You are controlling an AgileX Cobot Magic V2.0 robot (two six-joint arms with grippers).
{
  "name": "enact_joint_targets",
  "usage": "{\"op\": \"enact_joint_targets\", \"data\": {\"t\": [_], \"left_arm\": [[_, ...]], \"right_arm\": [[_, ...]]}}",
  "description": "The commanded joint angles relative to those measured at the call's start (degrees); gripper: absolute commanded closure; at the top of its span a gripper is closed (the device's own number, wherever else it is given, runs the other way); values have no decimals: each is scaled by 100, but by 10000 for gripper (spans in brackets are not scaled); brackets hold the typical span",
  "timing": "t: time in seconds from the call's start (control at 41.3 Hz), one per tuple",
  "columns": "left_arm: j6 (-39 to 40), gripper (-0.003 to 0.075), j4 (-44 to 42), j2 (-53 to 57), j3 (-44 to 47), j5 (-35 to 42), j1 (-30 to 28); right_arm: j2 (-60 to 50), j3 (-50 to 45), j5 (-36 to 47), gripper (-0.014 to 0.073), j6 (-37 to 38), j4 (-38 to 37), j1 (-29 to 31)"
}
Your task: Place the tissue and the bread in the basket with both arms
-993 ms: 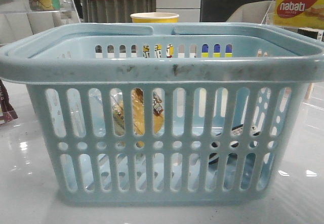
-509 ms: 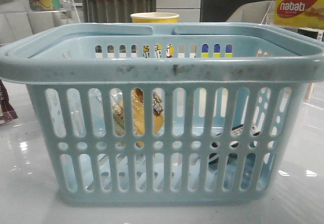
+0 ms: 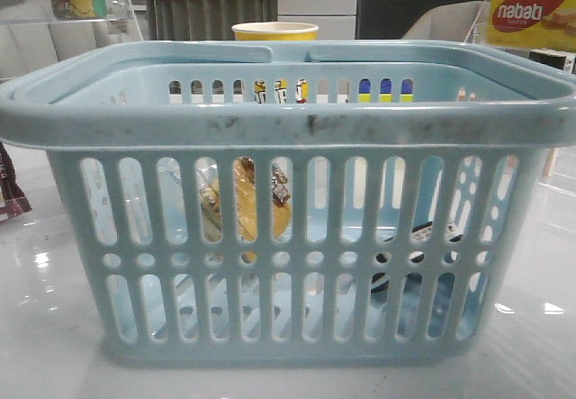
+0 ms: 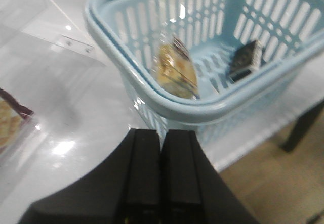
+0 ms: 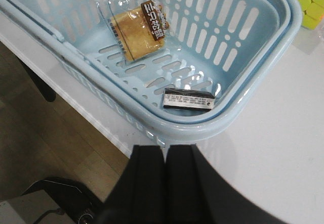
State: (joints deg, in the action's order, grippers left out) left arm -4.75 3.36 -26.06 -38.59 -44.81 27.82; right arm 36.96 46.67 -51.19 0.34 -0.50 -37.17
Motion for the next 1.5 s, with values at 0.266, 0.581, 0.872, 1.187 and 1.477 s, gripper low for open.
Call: {"op": "enact_joint_targets", "data": {"t": [0.266,0.581,0.872,1.187,1.477], "left_arm": [[54,626,43,1923,2429,3671,-2171],[54,626,43,2738,3945,5082,-2688],[42,627,-65,2738,3936,5042,-2631],[42,627,-65,2728,3936,5042,-2620],[42,627,-65,2728,3936,5042,-2620]], "right_arm": [[-5,154,376,536,-34,-69,-2],[-5,154,376,536,-34,-69,-2],[-5,154,377,536,-34,-69,-2],[-5,154,377,536,-34,-69,-2],[-5,154,377,536,-34,-69,-2]]}}
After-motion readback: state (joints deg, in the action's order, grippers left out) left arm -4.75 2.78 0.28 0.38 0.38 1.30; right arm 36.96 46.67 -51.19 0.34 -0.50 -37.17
